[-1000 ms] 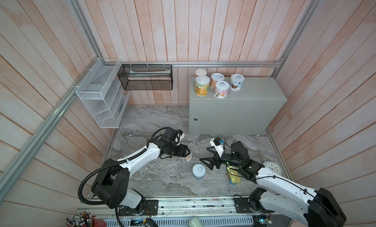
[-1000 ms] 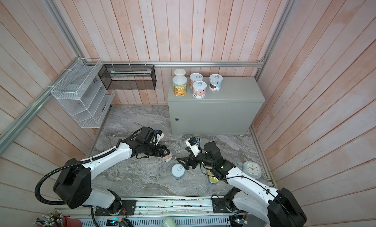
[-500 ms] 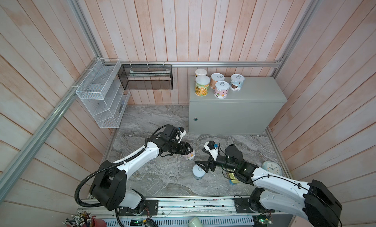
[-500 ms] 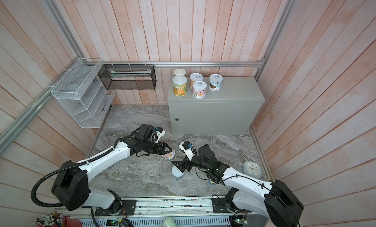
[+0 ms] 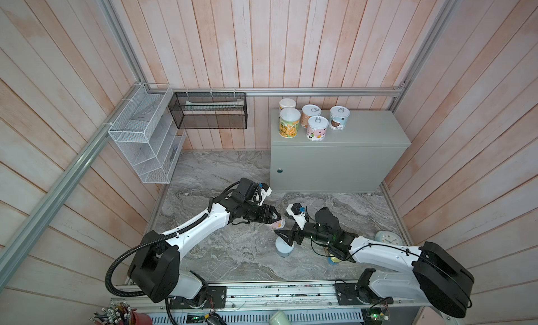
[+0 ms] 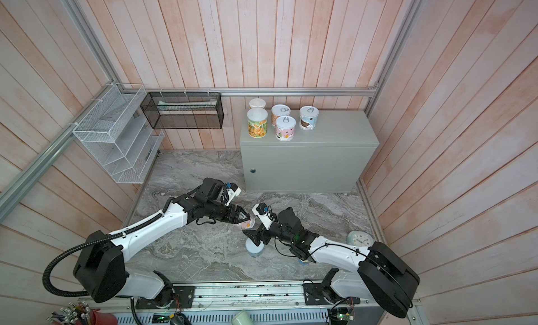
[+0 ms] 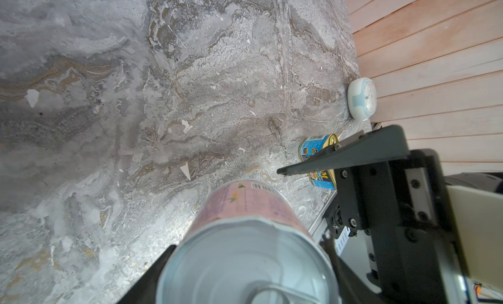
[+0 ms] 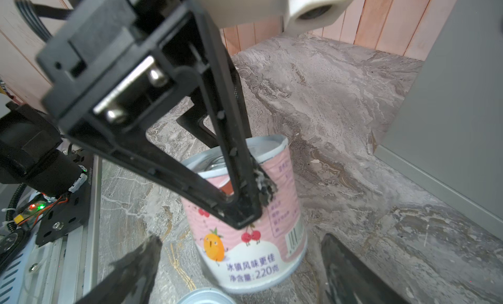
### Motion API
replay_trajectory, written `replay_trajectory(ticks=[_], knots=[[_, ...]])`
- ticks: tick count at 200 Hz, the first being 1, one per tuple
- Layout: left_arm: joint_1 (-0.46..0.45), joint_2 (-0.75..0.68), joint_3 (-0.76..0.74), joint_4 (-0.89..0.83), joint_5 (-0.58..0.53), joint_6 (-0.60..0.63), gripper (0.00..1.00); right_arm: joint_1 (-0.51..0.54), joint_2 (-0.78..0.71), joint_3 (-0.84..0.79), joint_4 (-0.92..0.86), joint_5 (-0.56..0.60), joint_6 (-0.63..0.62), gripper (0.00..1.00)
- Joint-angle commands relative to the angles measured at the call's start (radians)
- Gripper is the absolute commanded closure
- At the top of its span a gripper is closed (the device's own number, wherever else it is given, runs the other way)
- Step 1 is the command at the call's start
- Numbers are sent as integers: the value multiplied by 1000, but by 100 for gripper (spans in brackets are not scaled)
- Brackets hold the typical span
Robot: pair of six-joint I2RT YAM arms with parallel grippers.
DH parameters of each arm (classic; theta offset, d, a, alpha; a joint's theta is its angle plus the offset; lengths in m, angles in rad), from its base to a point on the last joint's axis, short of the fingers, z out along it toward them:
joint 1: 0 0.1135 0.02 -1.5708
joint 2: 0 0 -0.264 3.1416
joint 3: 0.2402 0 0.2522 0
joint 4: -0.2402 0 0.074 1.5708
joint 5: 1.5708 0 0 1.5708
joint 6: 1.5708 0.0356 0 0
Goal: Place and organize the canned foods onto the counter
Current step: 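Bring right gripper around the pink can held by the left gripper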
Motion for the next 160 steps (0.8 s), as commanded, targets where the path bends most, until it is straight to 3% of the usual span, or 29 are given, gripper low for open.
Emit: replay_trajectory(ticks=[1,160], knots=[[0,-27,39,30,49,1,44,9,15,23,71,20,-6,9],[0,-14,62,24,63,5,44,18,144,90,124,18,-9,11]])
